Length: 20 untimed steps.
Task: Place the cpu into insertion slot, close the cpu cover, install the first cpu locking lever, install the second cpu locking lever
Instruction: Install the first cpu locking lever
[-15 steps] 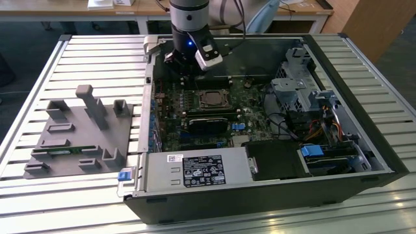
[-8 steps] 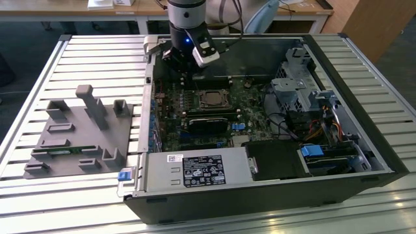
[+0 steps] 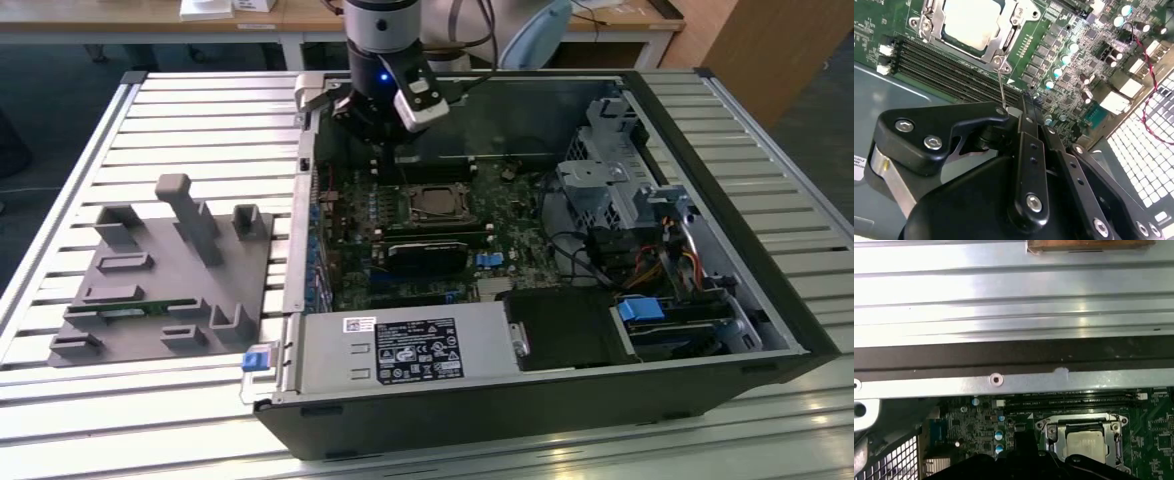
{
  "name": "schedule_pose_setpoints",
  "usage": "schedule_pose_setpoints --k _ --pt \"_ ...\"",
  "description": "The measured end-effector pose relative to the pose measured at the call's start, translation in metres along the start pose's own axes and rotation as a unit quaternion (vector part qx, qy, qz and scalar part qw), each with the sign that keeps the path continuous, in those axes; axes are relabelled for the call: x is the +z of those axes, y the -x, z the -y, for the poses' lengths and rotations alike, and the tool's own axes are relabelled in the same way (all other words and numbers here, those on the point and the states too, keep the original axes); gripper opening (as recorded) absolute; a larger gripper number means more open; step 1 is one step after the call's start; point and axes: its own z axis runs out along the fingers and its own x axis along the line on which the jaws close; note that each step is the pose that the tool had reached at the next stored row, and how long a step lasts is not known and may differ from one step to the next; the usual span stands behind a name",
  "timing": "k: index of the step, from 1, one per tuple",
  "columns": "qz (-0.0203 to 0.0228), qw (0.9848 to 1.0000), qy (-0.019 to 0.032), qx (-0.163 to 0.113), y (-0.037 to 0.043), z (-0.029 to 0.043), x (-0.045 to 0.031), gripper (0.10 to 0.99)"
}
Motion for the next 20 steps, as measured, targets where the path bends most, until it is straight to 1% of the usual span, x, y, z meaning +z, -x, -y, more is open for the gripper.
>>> schedule_pose_setpoints --k 3,6,10,14,15,17,18,20 --pt "0.0000 1.0000 0.0000 0.000 0.0031 -0.0005 0.0001 0.106" --pt "-0.0002 1.0000 0.0000 0.000 0.0095 -0.0014 0.0004 0.106" --pt "-0.0004 1.0000 0.0000 0.000 0.0206 -0.0036 0.0018 0.106" --pt "-0.0011 1.0000 -0.0001 0.000 0.0344 -0.0056 0.0038 0.106" --pt "-0.0016 1.0000 -0.0001 0.000 0.0386 -0.0061 0.0043 0.106" --pt "-0.0039 1.0000 -0.0003 0.000 0.0472 -0.0070 0.0058 0.106" --pt "-0.0045 1.0000 -0.0003 0.000 0.0495 -0.0072 0.0065 0.106" --pt "-0.0048 1.0000 0.0011 0.000 0.0499 -0.0071 0.0068 0.106"
